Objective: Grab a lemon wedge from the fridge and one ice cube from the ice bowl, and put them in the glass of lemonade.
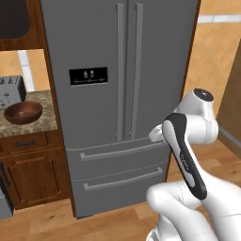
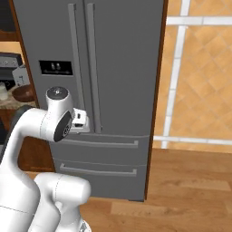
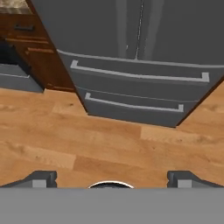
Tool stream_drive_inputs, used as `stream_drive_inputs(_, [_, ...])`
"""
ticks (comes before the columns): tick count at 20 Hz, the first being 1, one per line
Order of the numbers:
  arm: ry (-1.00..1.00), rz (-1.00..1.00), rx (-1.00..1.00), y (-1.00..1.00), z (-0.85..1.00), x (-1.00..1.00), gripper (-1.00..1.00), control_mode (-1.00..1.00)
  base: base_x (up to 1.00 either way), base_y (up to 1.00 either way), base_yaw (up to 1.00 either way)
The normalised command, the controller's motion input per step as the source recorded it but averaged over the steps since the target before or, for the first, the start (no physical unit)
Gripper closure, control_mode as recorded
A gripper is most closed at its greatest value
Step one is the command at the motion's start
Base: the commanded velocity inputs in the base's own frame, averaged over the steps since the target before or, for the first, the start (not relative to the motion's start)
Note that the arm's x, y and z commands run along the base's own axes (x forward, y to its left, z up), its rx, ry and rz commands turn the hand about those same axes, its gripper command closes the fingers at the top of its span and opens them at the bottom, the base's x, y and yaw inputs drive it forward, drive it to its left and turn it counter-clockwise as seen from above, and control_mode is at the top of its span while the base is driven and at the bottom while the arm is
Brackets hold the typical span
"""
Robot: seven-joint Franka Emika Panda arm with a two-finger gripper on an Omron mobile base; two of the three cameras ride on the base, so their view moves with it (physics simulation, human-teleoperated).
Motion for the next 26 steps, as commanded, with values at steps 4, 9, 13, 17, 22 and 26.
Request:
stream_drive_inputs(4, [-0.42, -0.01, 0.0, 0.33, 0.99, 0.0, -1.0, -1.0, 0.0, 0.0, 0.0])
stream_drive_inputs(9, [-0.52, 0.0, 0.0, 0.19, 0.99, 0.02, -1.0, -1.0, 0.0, 0.0, 0.0])
stream_drive_inputs(13, [-0.49, 0.0, 0.01, -0.02, 1.0, 0.17, -1.0, -1.0, 0.0, 0.0, 0.0])
stream_drive_inputs(17, [-0.19, -0.08, -0.02, -0.07, 1.0, 0.45, -1.0, -1.0, 0.0, 0.0, 0.0])
stream_drive_inputs(22, [0.17, -0.27, -0.04, -0.03, 0.99, 0.55, -1.0, -1.0, 0.0, 0.0, 0.0])
stream_drive_inputs(26, [0.26, -0.12, -0.02, -0.11, 0.3, 0.49, -1.0, -1.0, 0.0, 0.0, 0.0])
